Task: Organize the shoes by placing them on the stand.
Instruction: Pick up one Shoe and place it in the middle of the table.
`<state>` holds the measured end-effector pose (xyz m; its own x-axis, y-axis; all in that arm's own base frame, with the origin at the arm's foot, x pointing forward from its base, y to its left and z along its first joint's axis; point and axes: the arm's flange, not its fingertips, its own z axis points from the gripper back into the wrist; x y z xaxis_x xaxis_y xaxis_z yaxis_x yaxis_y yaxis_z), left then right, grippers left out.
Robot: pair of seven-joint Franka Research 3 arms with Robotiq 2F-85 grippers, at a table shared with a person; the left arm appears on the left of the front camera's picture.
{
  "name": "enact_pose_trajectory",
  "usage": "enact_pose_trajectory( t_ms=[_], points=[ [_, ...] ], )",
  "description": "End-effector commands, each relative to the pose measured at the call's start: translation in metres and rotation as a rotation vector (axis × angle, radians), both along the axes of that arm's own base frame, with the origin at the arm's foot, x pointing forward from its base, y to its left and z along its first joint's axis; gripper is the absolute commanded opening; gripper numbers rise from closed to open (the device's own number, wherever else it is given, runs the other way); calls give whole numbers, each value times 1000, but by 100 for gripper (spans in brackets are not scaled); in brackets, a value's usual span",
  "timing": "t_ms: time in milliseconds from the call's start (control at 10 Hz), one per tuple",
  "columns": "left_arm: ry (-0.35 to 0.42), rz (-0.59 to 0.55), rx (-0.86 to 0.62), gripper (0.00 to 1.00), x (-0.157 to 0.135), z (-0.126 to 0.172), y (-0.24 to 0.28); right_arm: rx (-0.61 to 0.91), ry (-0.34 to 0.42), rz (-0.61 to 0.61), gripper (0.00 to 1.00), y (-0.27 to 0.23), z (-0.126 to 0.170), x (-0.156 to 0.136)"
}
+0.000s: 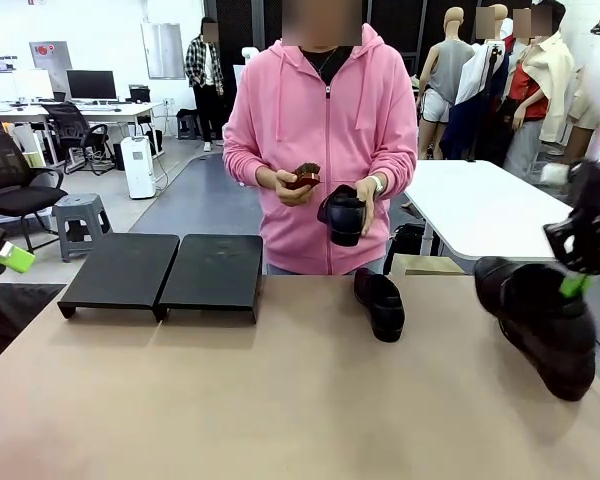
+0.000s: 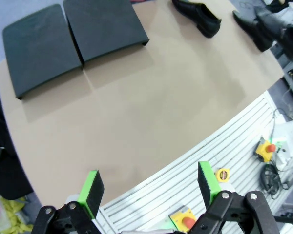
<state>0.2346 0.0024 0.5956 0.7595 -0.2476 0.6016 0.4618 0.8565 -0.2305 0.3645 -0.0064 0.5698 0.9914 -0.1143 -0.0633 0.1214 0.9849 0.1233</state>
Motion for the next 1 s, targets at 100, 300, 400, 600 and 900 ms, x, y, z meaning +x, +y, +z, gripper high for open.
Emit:
enact_pose_trajectory(
  t_ms=[100, 300, 400, 600, 900],
  points=[
    [-11, -6, -17, 100, 1, 0, 1, 7, -96, -129, 0, -8, 15, -35],
    [-11, -6, -17, 100, 1, 0, 1, 0, -37, -10, 0, -4, 21, -22],
    [-11, -6, -17, 100, 1, 0, 1, -1, -66, -45, 0, -8, 29, -39],
    [-11, -6, -17, 100, 1, 0, 1, 22, -123, 135, 0, 61, 36, -16],
    [-11, -6, -17, 100, 1, 0, 1, 148, -67, 75, 0, 54, 49, -11]
  ],
)
